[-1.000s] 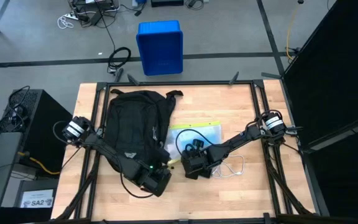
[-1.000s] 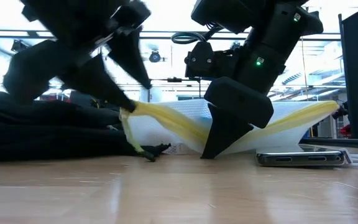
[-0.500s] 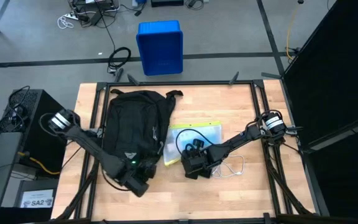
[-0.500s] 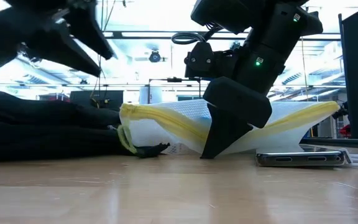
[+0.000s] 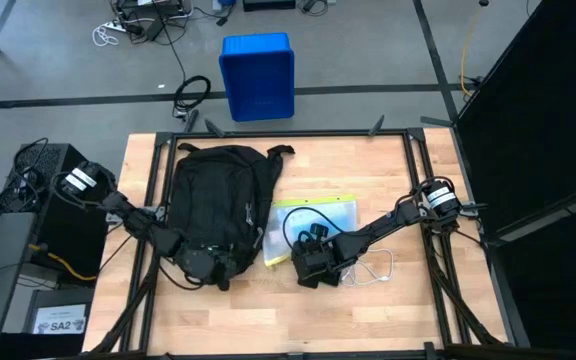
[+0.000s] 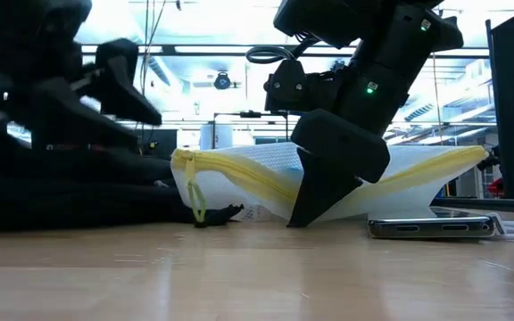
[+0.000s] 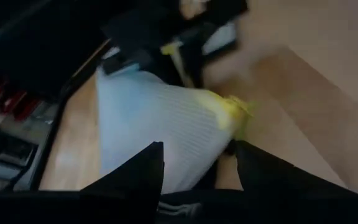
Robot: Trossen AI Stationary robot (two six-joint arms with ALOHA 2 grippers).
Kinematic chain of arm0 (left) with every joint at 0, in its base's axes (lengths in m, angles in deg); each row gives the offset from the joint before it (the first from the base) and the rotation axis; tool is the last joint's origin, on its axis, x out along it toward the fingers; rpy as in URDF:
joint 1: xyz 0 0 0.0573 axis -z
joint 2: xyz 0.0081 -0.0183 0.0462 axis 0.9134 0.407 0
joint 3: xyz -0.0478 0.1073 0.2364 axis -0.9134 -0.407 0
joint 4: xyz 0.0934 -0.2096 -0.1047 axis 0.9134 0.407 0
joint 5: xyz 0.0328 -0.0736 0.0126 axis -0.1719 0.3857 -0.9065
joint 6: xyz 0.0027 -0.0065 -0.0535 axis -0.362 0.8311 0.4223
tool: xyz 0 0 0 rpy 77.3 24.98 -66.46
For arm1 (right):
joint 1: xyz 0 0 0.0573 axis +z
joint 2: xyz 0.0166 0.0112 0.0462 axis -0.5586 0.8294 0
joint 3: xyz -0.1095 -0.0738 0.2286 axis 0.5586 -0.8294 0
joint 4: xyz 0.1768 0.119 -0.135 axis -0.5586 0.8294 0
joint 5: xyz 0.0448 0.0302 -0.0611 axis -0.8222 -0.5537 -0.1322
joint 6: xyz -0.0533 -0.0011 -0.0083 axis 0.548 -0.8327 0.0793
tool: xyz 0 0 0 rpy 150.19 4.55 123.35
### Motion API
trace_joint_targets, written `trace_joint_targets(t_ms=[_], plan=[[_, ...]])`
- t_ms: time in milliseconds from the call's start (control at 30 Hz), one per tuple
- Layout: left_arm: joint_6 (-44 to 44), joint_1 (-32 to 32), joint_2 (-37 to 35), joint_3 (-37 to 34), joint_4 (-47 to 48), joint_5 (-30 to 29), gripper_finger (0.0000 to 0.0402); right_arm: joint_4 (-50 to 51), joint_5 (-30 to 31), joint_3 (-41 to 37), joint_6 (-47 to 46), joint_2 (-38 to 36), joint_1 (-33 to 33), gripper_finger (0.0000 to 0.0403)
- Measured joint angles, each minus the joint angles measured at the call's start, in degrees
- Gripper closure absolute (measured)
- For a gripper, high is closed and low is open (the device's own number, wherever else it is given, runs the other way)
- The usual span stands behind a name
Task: Unpack backpack
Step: Open the zip lock bag
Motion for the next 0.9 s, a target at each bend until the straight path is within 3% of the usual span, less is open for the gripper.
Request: trace_joint_targets(t_ms=[500, 767, 900], plan=[[-4.89, -1.84, 13.97, 7.19, -1.96, 2.9, 0.0218, -0.16, 0.09, 0.02, -0.02, 0.0, 0.0, 0.0313], [-10.34, -4.69, 21.04, 11.35, -6.58, -0.98, 0.022, -0.22, -0.09, 0.02, -0.02, 0.0, 0.0, 0.0322], [-10.38, -5.26, 21.76, 11.5, -6.86, -1.55, 0.0248, -0.18, -0.09, 0.04, 0.03, 0.0, 0.0, 0.0323]])
